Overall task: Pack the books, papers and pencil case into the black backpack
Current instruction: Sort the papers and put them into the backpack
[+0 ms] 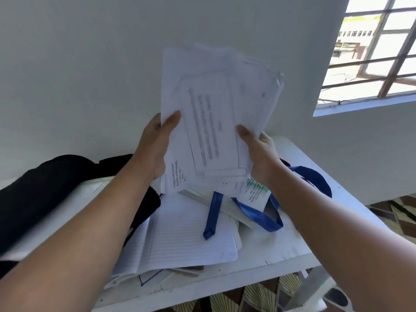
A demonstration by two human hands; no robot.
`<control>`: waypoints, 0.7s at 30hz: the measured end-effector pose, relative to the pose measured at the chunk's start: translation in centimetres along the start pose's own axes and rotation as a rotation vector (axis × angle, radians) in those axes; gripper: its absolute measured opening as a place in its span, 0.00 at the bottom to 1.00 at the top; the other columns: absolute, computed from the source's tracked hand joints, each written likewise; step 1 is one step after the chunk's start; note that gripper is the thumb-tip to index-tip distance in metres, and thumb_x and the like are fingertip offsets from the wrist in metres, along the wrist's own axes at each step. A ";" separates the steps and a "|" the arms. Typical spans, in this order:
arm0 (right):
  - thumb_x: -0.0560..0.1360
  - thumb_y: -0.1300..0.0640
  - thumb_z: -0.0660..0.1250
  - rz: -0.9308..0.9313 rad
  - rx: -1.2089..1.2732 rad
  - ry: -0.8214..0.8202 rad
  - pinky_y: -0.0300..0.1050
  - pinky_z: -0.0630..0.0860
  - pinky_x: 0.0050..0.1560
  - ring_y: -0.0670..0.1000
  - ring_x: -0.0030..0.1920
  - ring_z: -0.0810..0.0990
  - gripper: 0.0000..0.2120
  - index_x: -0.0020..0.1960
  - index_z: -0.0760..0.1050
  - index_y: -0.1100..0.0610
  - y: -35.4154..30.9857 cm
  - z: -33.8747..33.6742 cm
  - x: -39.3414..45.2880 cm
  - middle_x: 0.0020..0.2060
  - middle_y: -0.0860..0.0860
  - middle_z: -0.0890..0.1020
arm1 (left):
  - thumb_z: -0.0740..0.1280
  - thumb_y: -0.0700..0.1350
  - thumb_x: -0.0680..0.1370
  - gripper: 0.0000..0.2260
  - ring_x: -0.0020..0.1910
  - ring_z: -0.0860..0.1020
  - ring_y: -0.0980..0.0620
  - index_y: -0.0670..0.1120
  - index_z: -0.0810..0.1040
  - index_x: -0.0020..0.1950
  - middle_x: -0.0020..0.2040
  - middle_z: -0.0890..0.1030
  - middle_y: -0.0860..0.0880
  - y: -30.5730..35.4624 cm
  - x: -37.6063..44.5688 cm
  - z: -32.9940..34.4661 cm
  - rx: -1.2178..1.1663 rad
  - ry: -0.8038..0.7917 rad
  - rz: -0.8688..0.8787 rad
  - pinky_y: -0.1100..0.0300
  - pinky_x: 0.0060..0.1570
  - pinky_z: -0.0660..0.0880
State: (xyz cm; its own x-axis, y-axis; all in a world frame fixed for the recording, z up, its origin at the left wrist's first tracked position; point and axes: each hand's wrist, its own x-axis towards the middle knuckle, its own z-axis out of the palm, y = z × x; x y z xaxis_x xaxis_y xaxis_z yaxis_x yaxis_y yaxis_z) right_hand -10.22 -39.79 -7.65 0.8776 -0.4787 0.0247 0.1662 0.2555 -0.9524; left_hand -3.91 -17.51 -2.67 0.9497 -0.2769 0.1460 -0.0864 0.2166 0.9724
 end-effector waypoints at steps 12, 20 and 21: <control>0.79 0.62 0.71 -0.091 -0.347 -0.037 0.52 0.78 0.63 0.50 0.59 0.81 0.18 0.63 0.71 0.46 4.2 0.1 -3.2 0.56 0.47 0.83 | 0.78 0.42 0.75 0.14 0.51 0.86 0.54 0.50 0.83 0.59 0.51 0.87 0.53 -5.0 -2.7 0.4 -0.007 0.182 0.014 0.53 0.53 0.83; 0.79 0.63 0.70 -0.126 -0.391 -0.059 0.59 0.79 0.64 0.53 0.59 0.82 0.20 0.66 0.71 0.48 2.9 0.7 -3.0 0.57 0.48 0.83 | 0.69 0.50 0.81 0.12 0.56 0.82 0.53 0.53 0.79 0.64 0.55 0.85 0.54 -3.8 -1.9 -0.2 0.088 0.176 -0.078 0.49 0.60 0.79; 0.79 0.63 0.69 -0.116 -0.416 -0.054 0.61 0.78 0.65 0.53 0.60 0.81 0.20 0.67 0.70 0.48 3.4 0.6 -3.3 0.57 0.48 0.82 | 0.67 0.46 0.82 0.09 0.55 0.82 0.55 0.54 0.78 0.63 0.55 0.84 0.54 -4.0 -2.0 -0.4 0.127 0.165 -0.035 0.49 0.62 0.78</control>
State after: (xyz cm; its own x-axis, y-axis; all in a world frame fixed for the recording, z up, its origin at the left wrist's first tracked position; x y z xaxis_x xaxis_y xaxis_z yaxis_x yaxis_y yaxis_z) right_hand -12.28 -36.85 -10.76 0.8879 -0.4368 0.1443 0.0797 -0.1627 -0.9834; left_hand -5.39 -17.49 -6.96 0.9883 -0.1233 0.0900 -0.0796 0.0867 0.9930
